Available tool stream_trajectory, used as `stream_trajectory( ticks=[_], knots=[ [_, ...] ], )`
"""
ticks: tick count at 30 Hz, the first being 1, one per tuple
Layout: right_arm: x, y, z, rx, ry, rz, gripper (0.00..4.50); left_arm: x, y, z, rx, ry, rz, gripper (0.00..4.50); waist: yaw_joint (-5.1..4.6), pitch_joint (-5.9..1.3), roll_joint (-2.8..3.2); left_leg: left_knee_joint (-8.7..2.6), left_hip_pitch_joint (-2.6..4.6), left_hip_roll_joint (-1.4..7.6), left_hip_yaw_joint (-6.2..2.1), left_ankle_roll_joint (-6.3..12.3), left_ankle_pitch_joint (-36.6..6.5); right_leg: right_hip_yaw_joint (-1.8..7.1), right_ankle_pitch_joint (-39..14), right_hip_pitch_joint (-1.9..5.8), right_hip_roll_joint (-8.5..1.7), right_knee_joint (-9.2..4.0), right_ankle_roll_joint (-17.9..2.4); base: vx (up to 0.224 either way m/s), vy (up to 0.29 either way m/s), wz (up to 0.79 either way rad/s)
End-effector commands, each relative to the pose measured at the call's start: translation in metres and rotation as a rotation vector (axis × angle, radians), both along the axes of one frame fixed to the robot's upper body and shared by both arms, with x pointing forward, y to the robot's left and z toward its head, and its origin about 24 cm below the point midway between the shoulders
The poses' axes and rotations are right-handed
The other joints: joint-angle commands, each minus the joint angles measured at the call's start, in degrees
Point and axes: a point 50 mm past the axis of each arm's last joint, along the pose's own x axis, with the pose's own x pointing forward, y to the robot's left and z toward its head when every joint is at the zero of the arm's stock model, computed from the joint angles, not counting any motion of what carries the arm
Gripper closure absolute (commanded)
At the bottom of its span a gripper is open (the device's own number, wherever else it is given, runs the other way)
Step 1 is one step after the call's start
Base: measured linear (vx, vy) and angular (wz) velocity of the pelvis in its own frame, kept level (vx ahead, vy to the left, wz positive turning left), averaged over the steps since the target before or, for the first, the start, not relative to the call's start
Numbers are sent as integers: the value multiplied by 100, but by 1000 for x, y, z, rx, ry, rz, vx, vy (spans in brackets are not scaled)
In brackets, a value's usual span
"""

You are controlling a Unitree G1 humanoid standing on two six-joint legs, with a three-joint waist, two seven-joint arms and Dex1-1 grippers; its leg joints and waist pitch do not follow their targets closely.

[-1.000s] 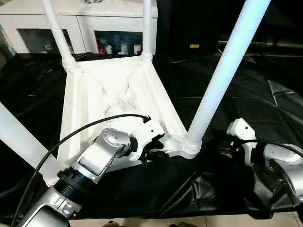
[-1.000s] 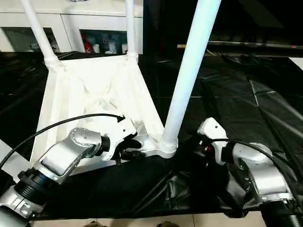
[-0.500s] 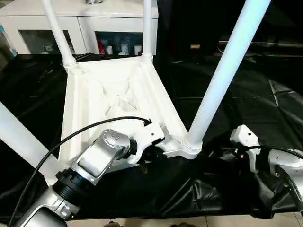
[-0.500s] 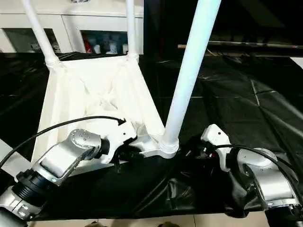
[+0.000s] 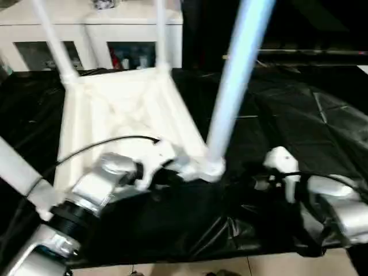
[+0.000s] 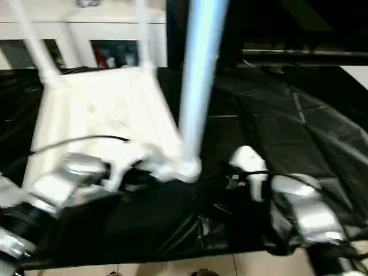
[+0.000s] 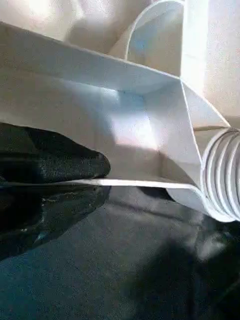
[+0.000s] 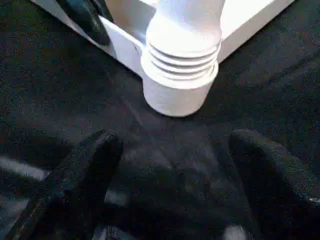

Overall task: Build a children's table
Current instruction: Rotate table base, then rotate leg to tighten

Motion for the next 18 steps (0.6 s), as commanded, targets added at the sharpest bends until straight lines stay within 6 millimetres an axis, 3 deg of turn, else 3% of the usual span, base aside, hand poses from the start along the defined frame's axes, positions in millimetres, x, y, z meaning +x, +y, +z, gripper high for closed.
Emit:
stream_trajectory(
  ticks=[1,3,5,9,11,13,15,18],
  knots=[
    [7,7,4,-1,-37,4,63,3,2,13,-66,-49,-43,442,64,-386,-31,-381,-8,116,-48,321,-1048,191,-2360,319,-369,-554,-724,0,0,0],
    [12,14,6,37,-54,-13,63,4,-1,13,-101,-63,-52,442,85,-403,-9,-373,31,147,-24,301,-959,221,-1821,303,-366,-498,-992,0,0,0],
    [14,18,7,62,-58,-15,63,4,-4,13,-136,-65,-61,442,108,-413,-5,-370,16,159,-11,350,-791,234,-1297,339,-370,-430,-1193,0,0,0],
    [17,24,11,91,-75,-11,63,2,-11,11,-191,-56,-89,442,201,-449,-3,-348,-2,162,5,468,-445,242,-555,377,-381,-336,-1407,0,0,0],
    [16,25,12,98,-69,9,63,2,-13,10,-200,-57,-91,442,206,-445,-34,-349,-3,157,12,486,-518,238,-589,385,-381,-346,-1397,0,0,0],
    [15,26,11,94,-60,38,63,2,-16,8,-211,-59,-98,442,214,-419,-28,-360,0,153,15,462,-659,236,-907,379,-393,-383,-1332,0,0,0],
    [15,28,11,89,-53,57,63,2,-19,6,-224,-58,-101,442,221,-404,-32,-366,15,155,18,387,-823,243,-1403,369,-407,-437,-1165,0,0,0],
    [19,33,9,90,-56,52,63,0,-22,1,-205,-49,-111,442,214,-402,-52,-378,13,161,10,326,-824,241,-1679,360,-408,-453,-1045,0,0,0]
  ],
)
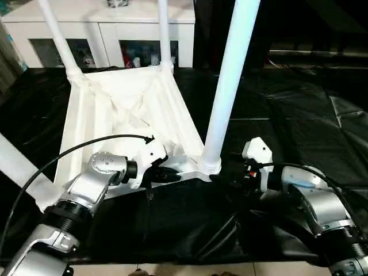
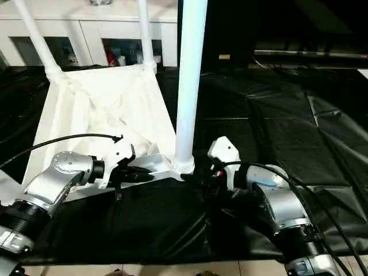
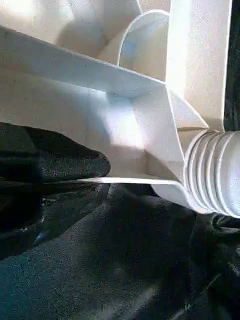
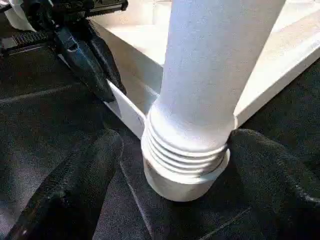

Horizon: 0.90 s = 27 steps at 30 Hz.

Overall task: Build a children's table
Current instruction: Rotate leg to tighten

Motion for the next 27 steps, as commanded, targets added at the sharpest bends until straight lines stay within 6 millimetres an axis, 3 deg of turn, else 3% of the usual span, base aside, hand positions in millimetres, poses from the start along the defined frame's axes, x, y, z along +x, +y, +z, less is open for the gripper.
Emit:
stream_trajectory(
  ticks=[1,9,10,14,16,27],
  knots=[
    [5,6,3,2,-16,8,63,0,-13,4,-82,-24,-40,442,15,-383,-82,-380,25,157,-14,322,-833,236,-1737,339,-393,-457,-999,0,0,0],
    [17,15,2,16,-13,-15,63,-1,-9,-2,-34,-14,-44,442,29,-406,-76,-374,18,164,-14,329,-658,238,-1399,345,-400,-406,-1097,0,0,0],
    [18,16,1,14,-10,-14,92,-1,-9,-2,-35,-13,-44,450,20,-404,-94,-374,12,164,-12,327,-669,236,-1412,343,-406,-405,-1109,0,0,0],
    [19,18,-2,8,-1,-1,104,-1,-8,-3,-27,-17,-34,450,32,-401,-91,-375,11,163,-9,345,-636,240,-1367,353,-404,-400,-1109,0,0,0],
    [20,19,-3,8,3,0,142,-1,-7,-3,-25,-18,-31,450,32,-394,-100,-378,12,164,-9,337,-683,236,-1480,348,-408,-410,-1084,0,0,0],
    [21,23,-10,1,18,17,174,-1,-6,-4,-18,-8,-30,450,28,-391,-101,-382,19,162,-11,316,-767,238,-1724,335,-411,-437,-1002,0,0,0]
  ],
)
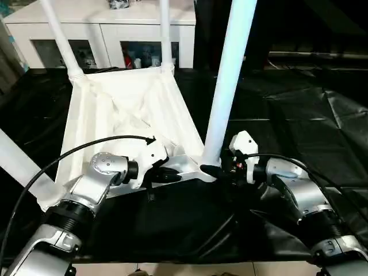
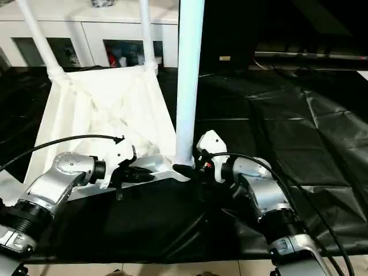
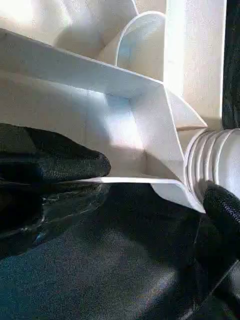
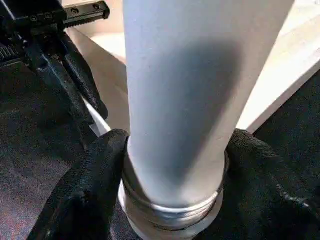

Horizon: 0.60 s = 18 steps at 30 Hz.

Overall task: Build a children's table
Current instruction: Rotate leg to tighten

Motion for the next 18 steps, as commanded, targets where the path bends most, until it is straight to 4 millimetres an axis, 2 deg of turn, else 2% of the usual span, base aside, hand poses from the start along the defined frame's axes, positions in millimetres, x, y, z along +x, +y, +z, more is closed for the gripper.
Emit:
stream_trajectory(
  ticks=[1,3,6,7,9,10,11,12,13,14,16,18],
  knots=[
    [0,5,-3,-18,11,25,175,-2,-6,-2,-34,13,-19,450,16,-384,-93,-385,12,160,-15,310,-778,236,-1742,328,-405,-446,-995,0,0,0],
    [0,5,-4,-18,16,24,175,-2,-6,-3,-33,15,-17,450,16,-388,-86,-384,14,162,-16,313,-762,237,-1706,327,-405,-440,-997,0,0,0],
    [2,1,-13,11,54,-79,175,3,-7,-8,15,23,57,450,-7,-361,-85,-398,29,158,-14,260,-903,235,-1944,310,-404,-476,-981,0,0,0],
    [5,0,-16,19,58,-161,176,5,-11,-8,11,20,97,450,-8,-354,-77,-404,35,155,-18,237,-961,231,-2055,306,-405,-495,-958,0,0,0],
    [12,0,-25,49,69,-372,176,12,-27,-8,-11,12,195,450,-63,-297,-70,-439,99,153,-34,84,-1418,205,-2800,266,-415,-582,-827,0,0,0],
    [14,0,-28,55,74,-430,176,14,-32,-8,-17,11,219,450,-82,-294,-74,-433,130,144,-33,44,-1537,202,-2998,250,-415,-613,-769,0,0,0],
    [16,1,-31,59,84,-519,176,16,-41,-7,-25,4,248,450,-94,-316,-101,-436,136,125,-60,8,-1571,186,-3143,276,-421,-626,-678,0,0,0],
    [18,3,-34,60,99,-605,176,18,-52,-6,-32,0,271,450,-119,-317,-96,-450,111,125,-64,-4,-1517,184,-3140,280,-417,-633,-611,0,0,0],
    [19,4,-36,59,106,-637,176,18,-56,-6,-34,-2,279,450,-127,-311,-96,-445,124,118,-60,-2,-1561,181,-3203,256,-408,-653,-579,0,0,0],
    [20,11,-38,50,112,-678,176,20,-69,-5,-43,-5,308,450,-131,-330,-109,-433,124,105,-66,30,-1568,172,-3242,266,-418,-659,-540,0,0,0],
    [22,23,-39,28,115,-712,176,22,-89,-4,-50,-20,342,450,-151,-331,-99,-423,129,92,-60,72,-1589,162,-3236,237,-399,-688,-510,0,0,0],
    [24,32,-38,24,112,-706,176,23,-99,-4,-45,-36,354,450,-146,-344,-113,-421,114,82,-51,161,-1550,143,-3058,254,-395,-685,-525,0,0,0]
  ],
)
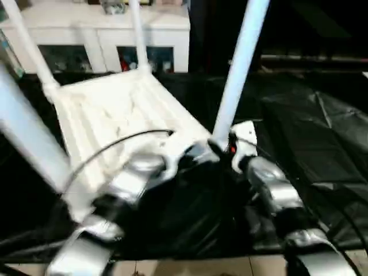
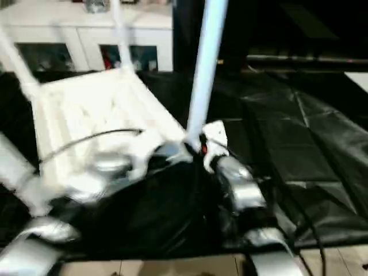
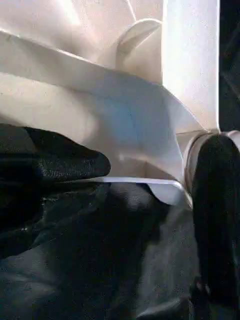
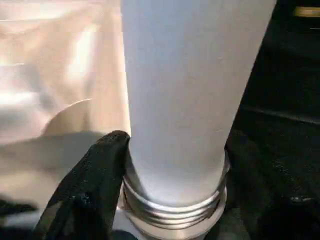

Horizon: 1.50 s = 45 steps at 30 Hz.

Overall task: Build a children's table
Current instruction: Rotate leg to tighten

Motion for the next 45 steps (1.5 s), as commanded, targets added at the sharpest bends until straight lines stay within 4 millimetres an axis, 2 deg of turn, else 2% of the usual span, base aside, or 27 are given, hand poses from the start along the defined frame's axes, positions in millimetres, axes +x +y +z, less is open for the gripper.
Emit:
stream_trajectory(
  ticks=[1,3,5,8,10,11,13,15,16,18,19,20,21,23,24,25,27,28,29,31,37,38,40,42,43,45],
  knots=[
    [-9,18,-20,-9,102,44,176,-3,-22,3,-44,-22,-22,450,5,-322,-90,-423,17,116,-53,188,-1546,177,-2993,184,-338,-635,-563,0,0,0],
    [-9,30,-16,18,73,106,176,-3,-27,2,-4,-56,-42,450,6,-326,-80,-430,9,123,-56,260,-1588,167,-2984,181,-356,-650,-541,0,0,0],
    [-8,32,-10,85,42,121,120,-1,-22,3,13,-70,-46,450,14,-332,-75,-445,-1,140,-60,281,-1555,173,-2865,192,-366,-636,-583,0,0,0],
    [-7,31,-7,94,28,125,88,-1,-17,3,19,-79,-56,450,17,-331,-75,-464,-23,146,-65,303,-1533,164,-2747,212,-368,-617,-648,0,0,0],
    [-4,22,0,52,-7,167,78,1,-2,3,21,-84,-73,450,18,-331,-68,-464,-22,147,-64,294,-1556,164,-2791,209,-377,-631,-650,0,0,0],
    [-4,22,0,52,-7,167,78,1,-2,3,21,-84,-73,450,22,-333,-83,-460,-19,144,-61,305,-1555,165,-2812,210,-378,-628,-654,0,0,0],
    [-5,12,6,-30,-27,267,78,1,12,3,21,-84,-102,450,17,-328,-89,-465,-33,149,-58,309,-1529,165,-2854,220,-378,-629,-637,0,0,0],
    [-9,5,12,-23,-34,361,78,1,23,3,25,-80,-121,450,41,-340,-90,-462,-41,164,-59,351,-1432,178,-2734,235,-391,-611,-641,0,0,0],
    [-10,2,15,-18,-37,398,78,1,27,4,26,-80,-126,450,59,-358,-86,-458,-40,176,-52,385,-1284,192,-2490,241,-383,-582,-676,0,0,0],
    [-13,-3,18,-24,-40,450,78,1,32,5,23,-76,-138,450,64,-366,-76,-462,-69,198,-50,418,-1074,194,-2028,262,-382,-517,-889,0,0,0],
    [-16,-6,19,-36,-41,486,78,0,35,5,18,-73,-156,450,87,-366,-70,-462,-66,196,-55,409,-1015,185,-1943,274,-374,-514,-904,0,0,0],
    [-25,-18,22,-82,-35,603,78,-4,45,10,-4,-79,-244,450,111,-373,-70,-448,-53,202,-47,454,-967,192,-1763,277,-377,-511,-962,0,0,0],
    [-30,-26,24,-96,-12,667,78,-9,51,12,-25,-54,-311,450,131,-378,-81,-440,-68,217,-41,521,-899,213,-1449,302,-381,-446,-1040,0,0,0],
    [-31,-29,24,-101,-1,685,78,-12,54,13,-30,-36,-353,450,107,-376,-68,-441,-101,220,-42,575,-848,203,-1348,308,-390,-424,-1145,0,0,0],
    [-32,-31,24,-106,8,700,78,-15,56,13,-33,-25,-385,450,111,-397,-44,-428,-68,226,-33,556,-750,208,-1197,283,-384,-402,-1244,0,0,0],
    [-34,-33,24,-116,22,716,78,-18,59,13,-42,-2,-418,450,109,-403,-49,-418,-61,234,-25,563,-695,213,-1052,274,-376,-386,-1304,0,0,0],
    [-36,-36,22,-133,44,740,78,-22,62,15,-62,25,-448,450,143,-433,-30,-391,-71,254,-23,641,-305,217,-265,294,-369,-264,-1565,0,0,0],
    [-36,-36,22,-136,47,744,78,-23,62,15,-66,27,-451,450,144,-425,-44,-386,-61,252,-7,678,-294,216,-168,276,-357,-268,-1601,0,0,0],
    [-36,-36,22,-133,48,745,78,-23,63,15,-66,26,-452,450,170,-424,-31,-373,-32,248,12,726,-342,220,-97,259,-357,-265,-1660,0,0,0],
    [-37,-34,24,-112,47,768,78,-23,63,16,-72,27,-460,450,202,-413,-44,-381,-58,250,11,723,-379,217,-183,286,-370,-263,-1643,0,0,0],
    [-39,-28,22,-98,60,805,78,-24,61,16,-85,30,-471,450,256,-382,-73,-406,-45,241,16,478,-719,238,-919,278,-395,-341,-1377,0,0,0],
    [-38,-27,22,-90,58,803,102,-24,61,17,-86,30,-469,450,263,-380,-67,-411,-45,241,12,444,-718,239,-999,276,-397,-347,-1338,0,0,0],
    [-38,-27,22,-82,58,802,110,-24,61,17,-87,30,-470,450,258,-381,-72,-414,-51,238,8,412,-706,239,-1040,278,-391,-349,-1294,0,0,0],
    [-37,-26,23,-75,55,804,144,-24,62,16,-86,32,-471,450,260,-387,-68,-410,-52,236,8,411,-671,238,-1000,276,-386,-342,-1285,0,0,0],
    [-38,-25,23,-70,53,808,153,-24,62,16,-86,34,-472,450,255,-388,-85,-410,-54,238,9,419,-649,237,-971,277,-383,-337,-1286,0,0,0],
    [-38,-25,23,-66,53,812,161,-24,62,16,-85,35,-472,450,257,-392,-75,-407,-57,237,6,439,-597,234,-891,277,-383,-325,-1306,0,0,0]
  ],
)
